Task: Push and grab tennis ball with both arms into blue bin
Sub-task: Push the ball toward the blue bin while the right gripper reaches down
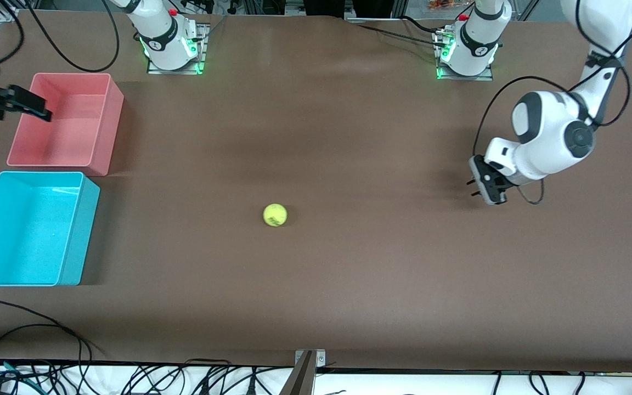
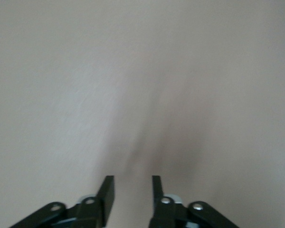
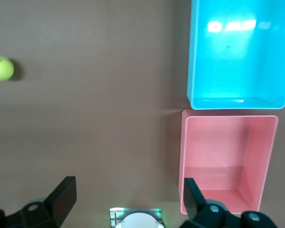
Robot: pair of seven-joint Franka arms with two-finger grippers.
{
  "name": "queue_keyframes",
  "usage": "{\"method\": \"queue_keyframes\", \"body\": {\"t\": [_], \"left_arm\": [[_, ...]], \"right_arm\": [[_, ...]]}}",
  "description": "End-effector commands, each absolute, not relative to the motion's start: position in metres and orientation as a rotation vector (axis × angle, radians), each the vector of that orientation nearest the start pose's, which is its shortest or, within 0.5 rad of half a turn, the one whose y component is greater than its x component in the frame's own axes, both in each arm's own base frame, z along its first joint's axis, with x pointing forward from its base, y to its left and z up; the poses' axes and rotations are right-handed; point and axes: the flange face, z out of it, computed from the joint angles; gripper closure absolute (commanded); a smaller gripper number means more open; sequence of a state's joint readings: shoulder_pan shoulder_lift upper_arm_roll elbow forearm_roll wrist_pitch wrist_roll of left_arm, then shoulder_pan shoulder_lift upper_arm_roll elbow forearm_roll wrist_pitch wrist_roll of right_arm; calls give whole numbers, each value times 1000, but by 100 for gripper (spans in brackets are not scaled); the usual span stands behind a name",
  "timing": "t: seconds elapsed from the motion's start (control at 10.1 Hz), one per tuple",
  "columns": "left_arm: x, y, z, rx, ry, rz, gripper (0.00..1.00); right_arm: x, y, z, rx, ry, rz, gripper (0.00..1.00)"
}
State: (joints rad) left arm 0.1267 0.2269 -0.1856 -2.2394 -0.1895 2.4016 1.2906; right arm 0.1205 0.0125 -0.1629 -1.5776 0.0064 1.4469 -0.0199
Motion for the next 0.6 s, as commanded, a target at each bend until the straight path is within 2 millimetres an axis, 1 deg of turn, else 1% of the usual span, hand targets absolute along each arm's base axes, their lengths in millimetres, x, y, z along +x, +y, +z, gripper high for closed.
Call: {"method": "queue_keyframes", "body": {"t": [0.0, 0.1, 0.2, 0.3, 0.4, 0.5], "left_arm": [[531, -13, 313, -2695, 1846, -99, 0], [530, -8, 311, -2709, 1831, -91, 0], [528, -7, 309, -2716, 1826, -85, 0], [529, -7, 313, -2712, 1818, -98, 0], [530, -7, 318, -2706, 1812, -114, 0], [530, -7, 335, -2689, 1799, -154, 0]], "right_arm": [[555, 9, 536, -3100, -68, 431, 0], [564, 42, 515, -3112, -155, 447, 0], [572, 66, 497, -3124, -203, 434, 0], [582, 80, 477, -3134, -235, 395, 0], [589, 95, 449, -3143, -271, 353, 0], [593, 103, 419, -3149, -294, 292, 0]]}}
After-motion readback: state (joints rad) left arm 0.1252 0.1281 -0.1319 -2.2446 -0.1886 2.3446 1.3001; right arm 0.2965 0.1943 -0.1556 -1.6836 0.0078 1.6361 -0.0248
